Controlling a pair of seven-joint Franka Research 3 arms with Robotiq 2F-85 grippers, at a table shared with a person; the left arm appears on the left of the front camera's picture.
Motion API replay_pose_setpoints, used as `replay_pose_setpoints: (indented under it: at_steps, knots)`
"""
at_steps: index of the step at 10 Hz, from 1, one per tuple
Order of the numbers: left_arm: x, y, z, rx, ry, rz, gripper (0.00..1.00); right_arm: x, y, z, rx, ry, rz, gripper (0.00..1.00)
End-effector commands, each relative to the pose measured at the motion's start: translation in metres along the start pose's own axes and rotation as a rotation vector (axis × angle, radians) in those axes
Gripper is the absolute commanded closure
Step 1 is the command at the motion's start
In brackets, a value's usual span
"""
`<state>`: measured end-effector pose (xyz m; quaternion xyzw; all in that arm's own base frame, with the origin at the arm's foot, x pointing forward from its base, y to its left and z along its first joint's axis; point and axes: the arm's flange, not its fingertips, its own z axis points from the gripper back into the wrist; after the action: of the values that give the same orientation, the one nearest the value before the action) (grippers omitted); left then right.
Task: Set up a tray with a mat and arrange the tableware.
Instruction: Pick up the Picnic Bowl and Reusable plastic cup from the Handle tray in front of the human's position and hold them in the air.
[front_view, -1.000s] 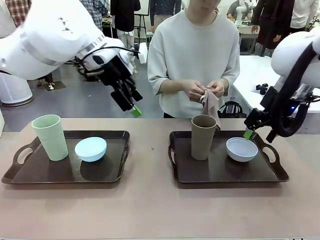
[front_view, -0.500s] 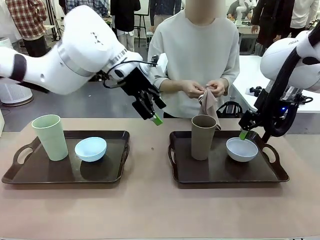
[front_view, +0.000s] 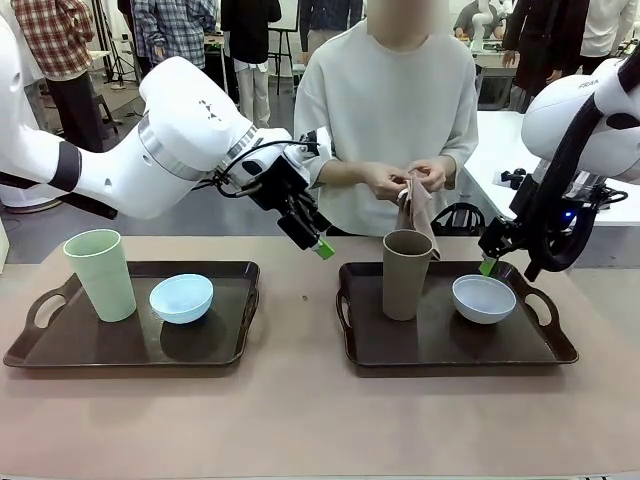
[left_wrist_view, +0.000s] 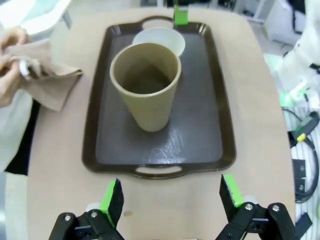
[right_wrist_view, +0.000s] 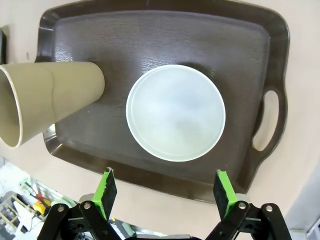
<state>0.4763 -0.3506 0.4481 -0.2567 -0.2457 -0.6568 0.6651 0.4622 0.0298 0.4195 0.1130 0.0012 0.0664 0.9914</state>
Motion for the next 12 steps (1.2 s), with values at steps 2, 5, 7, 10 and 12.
replay_pose_setpoints:
  at_steps: [2, 5, 7, 10, 12]
  knots:
    - [0.000, 0.000, 0.000, 0.000, 0.000, 0.000, 0.00, 0.004, -0.004, -0.008, -0.050, 0.012, -0.030, 0.00]
    - [-0.012, 0.007, -0.010, 0.055, -0.076, 0.006, 0.00, 0.007, -0.014, -0.023, -0.176, -0.038, -0.123, 0.00]
    - [-0.019, 0.014, -0.022, 0.073, -0.126, -0.022, 0.00, 0.005, -0.025, -0.030, -0.175, -0.040, -0.153, 0.00]
    - [-0.039, 0.027, -0.055, 0.037, -0.098, -0.118, 0.00, 0.005, -0.037, -0.044, -0.114, -0.011, -0.150, 0.00]
    - [-0.044, 0.038, -0.071, 0.029, -0.096, -0.163, 0.00, 0.006, -0.035, -0.051, -0.104, -0.002, -0.144, 0.00]
